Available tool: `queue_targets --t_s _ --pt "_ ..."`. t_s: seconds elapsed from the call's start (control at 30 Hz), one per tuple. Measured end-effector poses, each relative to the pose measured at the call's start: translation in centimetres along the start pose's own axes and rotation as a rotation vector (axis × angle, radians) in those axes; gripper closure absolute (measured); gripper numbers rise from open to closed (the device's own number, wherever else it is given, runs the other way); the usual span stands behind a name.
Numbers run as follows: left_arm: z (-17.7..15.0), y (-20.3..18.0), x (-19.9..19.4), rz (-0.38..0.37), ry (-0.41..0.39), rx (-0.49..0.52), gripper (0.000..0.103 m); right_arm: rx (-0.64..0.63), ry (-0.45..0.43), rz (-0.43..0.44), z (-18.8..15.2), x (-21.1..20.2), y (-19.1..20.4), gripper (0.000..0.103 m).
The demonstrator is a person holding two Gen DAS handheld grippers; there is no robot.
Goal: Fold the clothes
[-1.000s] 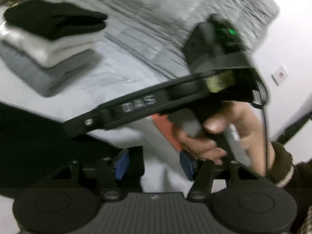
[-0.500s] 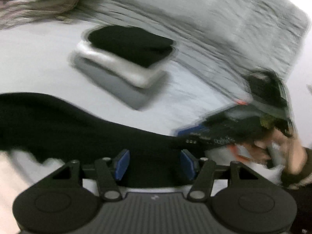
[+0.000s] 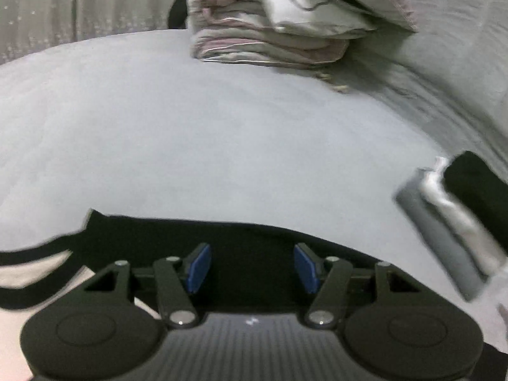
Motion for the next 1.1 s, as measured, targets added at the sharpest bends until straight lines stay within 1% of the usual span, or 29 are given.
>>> queue_targets --t_s 0.03,0.07,0.1,0.13,0.23,0.27,0.3,0.33,0.37,0.4,0.43,0.47,0.57,0.6,0.7,0.73,0.77,0.83,0.9,0.93,0.97,1.07,1.1 --pt "0.1 0.5 0.3 0.019 0.001 0.009 0.042 -0.013 0.037 0.019 -0.3 0.1 0.2 0.079" --pt "0.0 0.6 0.2 0.033 -0.001 0.018 0.04 -0.033 0.07 0.038 -0.6 0.1 0.6 0.058" --pt "0.2 1.0 0.5 0.045 -0.002 0.027 0.039 -0.061 0.094 0.053 -1.0 0.0 1.0 0.049" --pt "0.4 1.3 0.8 0.055 -0.003 0.036 0.039 -0.099 0.107 0.063 -1.6 -0.1 1.6 0.046" --pt "0.4 1.6 1.3 0.064 0.004 0.058 0.039 -0.21 0.164 0.084 -3.2 0.0 3.4 0.046" --pt "0.4 1.8 1.4 0.064 0.006 0.065 0.039 -0.253 0.195 0.074 -4.0 0.4 3.8 0.05" --pt "0.4 1.4 1.7 0.059 0.006 0.078 0.039 -0.303 0.232 0.052 -4.8 1.0 4.2 0.058" --pt "0.5 1.1 2.0 0.053 0.006 0.093 0.039 -0.356 0.26 0.023 -5.6 1.5 4.5 0.071" --pt "0.6 0.7 2.4 0.047 0.006 0.107 0.039 -0.397 0.271 0.006 -6.1 1.8 4.9 0.071" --pt "0.7 0.3 2.6 0.044 0.007 0.131 0.039 -0.421 0.274 0.008 -6.3 1.8 5.3 0.079" --pt "0.8 -0.2 2.9 0.041 0.008 0.161 0.039 -0.437 0.276 0.019 -6.3 1.7 5.7 0.102" --pt "0.9 -0.7 3.1 0.041 0.009 0.191 0.039 -0.447 0.268 0.025 -6.2 1.6 6.0 0.1" --pt "1.5 -2.2 3.9 0.041 0.008 0.274 0.039 -0.458 0.176 -0.046 -5.0 1.3 6.0 0.101" --pt "1.6 -2.6 4.1 0.04 0.006 0.296 0.039 -0.452 0.128 -0.08 -4.3 1.2 5.9 0.101" --pt "2.1 -3.2 4.3 0.019 0.001 0.317 0.039 -0.428 -0.061 -0.209 -1.9 0.3 5.3 0.101" --pt "2.2 -3.3 4.5 0.016 0.0 0.324 0.039 -0.406 -0.096 -0.237 -1.3 0.3 4.9 0.101" --pt "2.3 -3.5 4.6 0.014 -0.001 0.332 0.039 -0.383 -0.101 -0.245 -0.9 0.5 4.5 0.101" --pt "2.5 -3.8 5.1 0.017 -0.001 0.348 0.039 -0.341 -0.085 -0.248 -0.6 1.5 3.8 0.1" --pt "2.3 -4.0 5.2 0.034 -0.009 0.351 0.039 -0.326 -0.075 -0.28 -0.8 2.7 3.5 0.099" --pt "2.3 -4.0 5.2 0.042 -0.014 0.34 0.039 -0.324 -0.078 -0.307 -0.7 3.2 3.4 0.096" --pt "2.3 -4.1 5.2 0.051 -0.02 0.329 0.039 -0.322 -0.086 -0.337 -0.6 3.6 3.1 0.089" --pt "1.7 -4.4 3.9 0.063 -0.055 0.306 0.039 -0.271 -0.113 -0.389 -0.1 3.0 1.8 0.084" --pt "1.3 -4.5 3.3 0.062 -0.07 0.301 0.039 -0.241 -0.123 -0.384 0.1 2.5 1.4 0.082"
Point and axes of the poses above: each gripper's, at about its wrist camera, not at the fingertips, and x roughly the way its jaws point, y to its left, z to its top, the point moved 5 cm from there along x, roughly the way its jaws point, and after that the axes turned 12 degrees about x, right-handed, at the moved point
